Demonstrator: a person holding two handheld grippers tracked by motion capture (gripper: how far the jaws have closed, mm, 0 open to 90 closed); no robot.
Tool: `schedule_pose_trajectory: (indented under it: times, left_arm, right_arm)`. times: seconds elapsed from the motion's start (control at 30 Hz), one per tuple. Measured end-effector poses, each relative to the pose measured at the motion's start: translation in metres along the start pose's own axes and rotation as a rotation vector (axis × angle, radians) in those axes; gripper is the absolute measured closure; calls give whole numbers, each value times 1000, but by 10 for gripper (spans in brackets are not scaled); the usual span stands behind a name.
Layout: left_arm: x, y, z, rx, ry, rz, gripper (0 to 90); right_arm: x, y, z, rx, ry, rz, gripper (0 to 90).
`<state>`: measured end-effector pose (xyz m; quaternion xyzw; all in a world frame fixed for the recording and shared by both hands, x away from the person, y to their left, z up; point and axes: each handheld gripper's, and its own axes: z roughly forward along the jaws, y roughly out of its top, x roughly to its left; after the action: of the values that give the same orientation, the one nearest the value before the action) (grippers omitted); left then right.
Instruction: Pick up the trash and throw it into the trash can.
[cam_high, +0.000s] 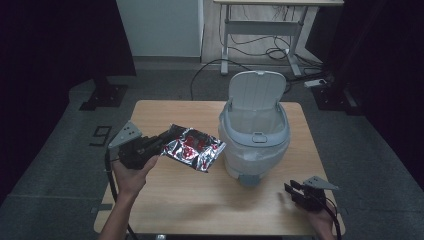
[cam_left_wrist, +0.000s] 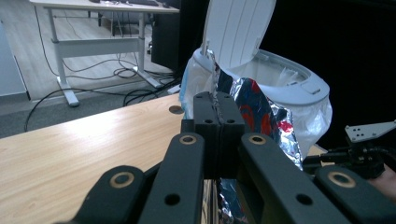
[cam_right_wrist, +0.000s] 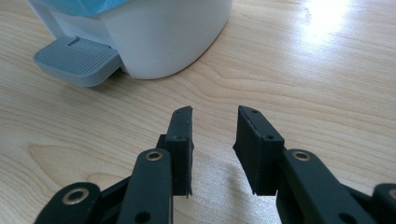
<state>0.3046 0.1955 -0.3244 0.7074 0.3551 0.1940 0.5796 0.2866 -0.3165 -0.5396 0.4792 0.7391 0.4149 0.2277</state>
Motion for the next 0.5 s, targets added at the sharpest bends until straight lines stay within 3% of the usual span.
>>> schedule_pose_trajectory:
  times: [0.5]
  left_arm:
    - [0,21,11,-33,-1,13,895]
  right_arm:
    - [-1,-1,4,10,7,3,661]
